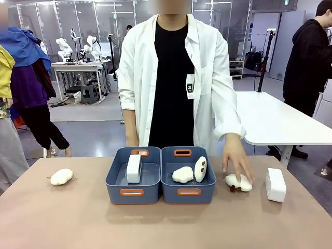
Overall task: Sort the digital clocks into the basket.
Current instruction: Pick up the Digital clock from the table and place it into the empty Plastic storage basket.
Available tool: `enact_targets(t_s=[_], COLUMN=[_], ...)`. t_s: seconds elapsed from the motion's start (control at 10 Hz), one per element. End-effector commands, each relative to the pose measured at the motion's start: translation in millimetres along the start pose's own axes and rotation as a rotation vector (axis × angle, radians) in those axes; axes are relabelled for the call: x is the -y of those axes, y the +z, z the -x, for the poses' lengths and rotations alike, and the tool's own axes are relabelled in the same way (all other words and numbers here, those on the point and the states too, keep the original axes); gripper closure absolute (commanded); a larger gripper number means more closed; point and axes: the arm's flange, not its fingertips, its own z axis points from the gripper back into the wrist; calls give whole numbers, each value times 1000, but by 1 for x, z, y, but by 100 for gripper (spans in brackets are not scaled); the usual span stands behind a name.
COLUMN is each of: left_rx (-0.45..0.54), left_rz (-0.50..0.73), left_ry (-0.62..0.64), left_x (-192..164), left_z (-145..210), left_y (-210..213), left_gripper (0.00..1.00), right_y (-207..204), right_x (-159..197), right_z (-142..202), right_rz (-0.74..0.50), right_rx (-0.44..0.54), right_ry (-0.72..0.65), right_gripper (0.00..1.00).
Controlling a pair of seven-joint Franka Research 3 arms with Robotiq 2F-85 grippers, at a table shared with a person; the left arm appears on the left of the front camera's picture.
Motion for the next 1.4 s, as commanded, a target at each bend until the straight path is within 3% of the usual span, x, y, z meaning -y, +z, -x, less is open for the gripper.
enact_targets(t_s=[0.0,0.1,0.5,1.3], left_rx=[-4,-4,-4,-4], left_rz=[14,14,14,14], left_ry=[-1,-1,-1,-1], left_x=[4,4,4,4], left_z=[5,5,5,5], left_y=[2,2,2,2], left_gripper=[0,0,0,0], right_y=[-9,-17,17,29], right_x=[-12,-15,16,25], right_z=[1,4,9,13], right_rz=[61,43,1,-6], right_rx=[-70,-110,-31,-4], right_ry=[47,36,-32,-45], right_gripper=[0,0,0,0])
